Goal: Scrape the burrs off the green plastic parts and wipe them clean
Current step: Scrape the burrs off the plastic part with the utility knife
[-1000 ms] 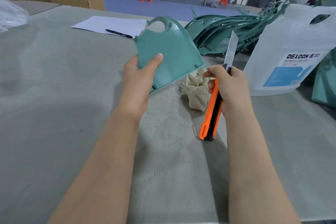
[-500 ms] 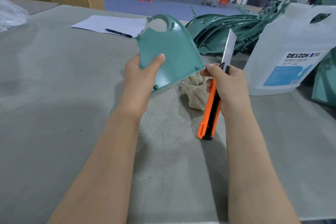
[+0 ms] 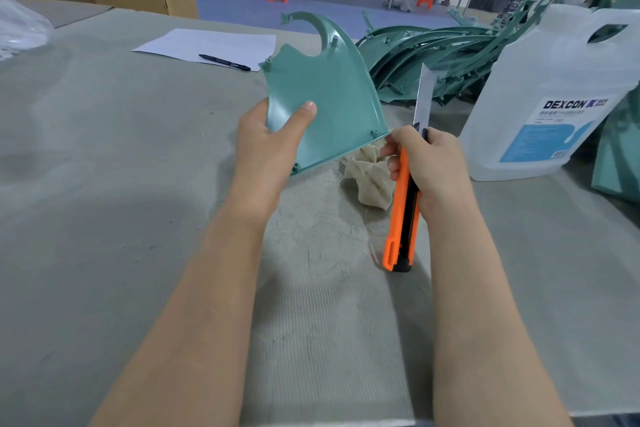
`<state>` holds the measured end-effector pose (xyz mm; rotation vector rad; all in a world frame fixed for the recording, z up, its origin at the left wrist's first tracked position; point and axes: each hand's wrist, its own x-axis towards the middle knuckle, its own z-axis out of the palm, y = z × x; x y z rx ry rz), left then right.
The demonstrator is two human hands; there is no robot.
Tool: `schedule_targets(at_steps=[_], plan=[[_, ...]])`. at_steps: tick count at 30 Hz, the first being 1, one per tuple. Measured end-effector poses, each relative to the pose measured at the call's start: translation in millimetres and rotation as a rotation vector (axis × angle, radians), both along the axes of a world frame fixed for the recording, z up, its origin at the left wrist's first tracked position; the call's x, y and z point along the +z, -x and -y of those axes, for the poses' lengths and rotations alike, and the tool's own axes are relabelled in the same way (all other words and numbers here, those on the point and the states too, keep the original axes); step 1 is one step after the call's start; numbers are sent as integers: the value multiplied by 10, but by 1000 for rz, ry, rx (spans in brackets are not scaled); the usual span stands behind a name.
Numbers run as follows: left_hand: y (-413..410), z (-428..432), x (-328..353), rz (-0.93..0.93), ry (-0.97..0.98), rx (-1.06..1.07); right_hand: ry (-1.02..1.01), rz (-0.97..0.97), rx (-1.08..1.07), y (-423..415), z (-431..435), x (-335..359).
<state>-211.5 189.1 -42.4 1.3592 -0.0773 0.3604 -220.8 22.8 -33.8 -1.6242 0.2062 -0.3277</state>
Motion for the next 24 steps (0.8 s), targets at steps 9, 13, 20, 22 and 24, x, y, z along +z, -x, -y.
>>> schedule_targets(at_steps=[9,13,20,22,24], plan=[[25,-24,25,-59,92,-41,-19,19,-9,-4,29,1],[16,-68,32,-91,220,-88,-67,50,-79,-24,82,-5],[-7,-207,45,-166,317,-310,-13,18,247,81,14,51],[-10,-237,33,-181,313,-338,71,53,243,104,-1,56],[-15,-263,24,-194,320,-347,108,92,241,116,-8,65]])
